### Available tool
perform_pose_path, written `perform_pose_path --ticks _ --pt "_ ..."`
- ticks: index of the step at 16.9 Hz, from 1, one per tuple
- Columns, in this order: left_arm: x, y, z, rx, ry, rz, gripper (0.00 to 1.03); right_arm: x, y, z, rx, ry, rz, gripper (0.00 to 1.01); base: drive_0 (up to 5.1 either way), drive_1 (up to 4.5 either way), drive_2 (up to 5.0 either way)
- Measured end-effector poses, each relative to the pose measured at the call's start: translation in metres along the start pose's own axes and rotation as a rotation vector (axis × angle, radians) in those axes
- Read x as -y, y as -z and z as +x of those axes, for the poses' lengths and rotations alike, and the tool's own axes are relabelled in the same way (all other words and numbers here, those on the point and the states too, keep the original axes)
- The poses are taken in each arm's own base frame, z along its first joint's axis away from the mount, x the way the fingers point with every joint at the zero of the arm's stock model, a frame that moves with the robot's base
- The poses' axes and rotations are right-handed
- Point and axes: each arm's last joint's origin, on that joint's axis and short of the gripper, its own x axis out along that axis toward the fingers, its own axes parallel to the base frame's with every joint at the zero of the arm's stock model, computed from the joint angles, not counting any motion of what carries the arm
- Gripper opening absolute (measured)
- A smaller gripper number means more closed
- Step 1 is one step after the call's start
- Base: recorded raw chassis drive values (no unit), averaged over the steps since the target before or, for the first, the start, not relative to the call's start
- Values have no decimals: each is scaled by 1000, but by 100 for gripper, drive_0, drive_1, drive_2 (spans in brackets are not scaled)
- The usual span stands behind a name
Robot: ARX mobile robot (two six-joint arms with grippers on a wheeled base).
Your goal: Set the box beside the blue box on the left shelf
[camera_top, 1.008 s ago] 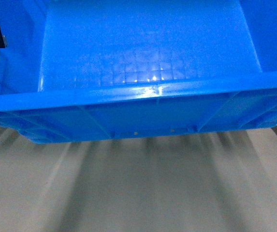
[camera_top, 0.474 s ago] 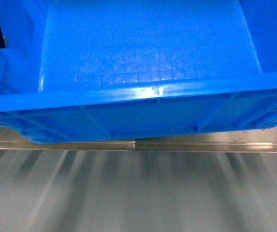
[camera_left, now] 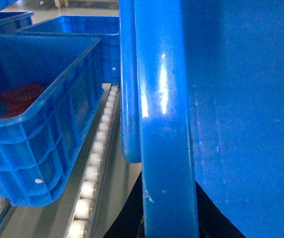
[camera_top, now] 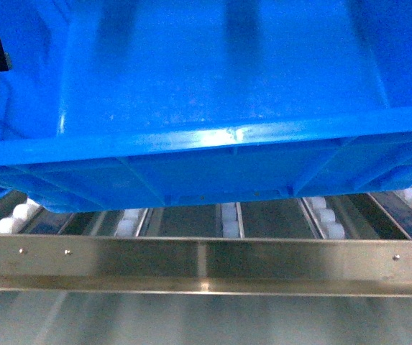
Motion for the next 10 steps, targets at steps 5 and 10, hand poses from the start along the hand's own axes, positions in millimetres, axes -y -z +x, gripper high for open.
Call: perform_pose_path --ticks 5,10 --pt "0 1 0 -4 1 0 6 0 0 0 -3 0 -1 8 -1 245 -248" --pt "0 0 0 -3 1 0 6 0 0 0 -1 0 -1 8 0 0 0"
